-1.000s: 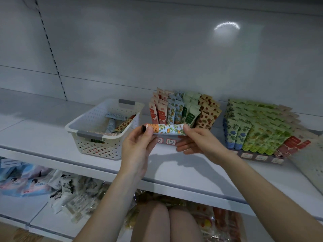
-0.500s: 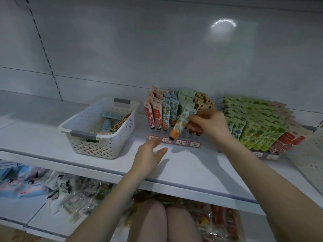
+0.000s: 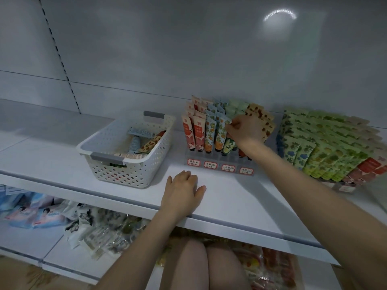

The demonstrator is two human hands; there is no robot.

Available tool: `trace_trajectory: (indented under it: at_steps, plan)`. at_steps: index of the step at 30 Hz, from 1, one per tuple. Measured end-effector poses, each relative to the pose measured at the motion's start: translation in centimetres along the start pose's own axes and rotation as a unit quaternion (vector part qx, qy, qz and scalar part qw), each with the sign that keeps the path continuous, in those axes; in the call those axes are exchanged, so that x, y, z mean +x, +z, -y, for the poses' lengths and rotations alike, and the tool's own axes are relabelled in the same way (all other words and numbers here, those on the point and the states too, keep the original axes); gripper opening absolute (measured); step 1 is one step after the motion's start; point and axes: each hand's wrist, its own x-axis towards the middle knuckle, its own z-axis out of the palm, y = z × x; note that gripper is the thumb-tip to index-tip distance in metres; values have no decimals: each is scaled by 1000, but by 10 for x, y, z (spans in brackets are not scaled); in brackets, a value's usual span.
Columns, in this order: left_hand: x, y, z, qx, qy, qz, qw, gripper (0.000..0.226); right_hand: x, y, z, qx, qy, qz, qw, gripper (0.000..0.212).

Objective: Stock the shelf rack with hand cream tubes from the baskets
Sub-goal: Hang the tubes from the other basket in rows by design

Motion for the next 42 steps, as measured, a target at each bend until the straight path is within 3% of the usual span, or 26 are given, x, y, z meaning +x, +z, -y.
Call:
trace_trajectory:
  at_steps: [42]
  plan:
    - [1,6,3,7,-1,-23,1000,25,-7,4,5,-41,-13,8,999,24]
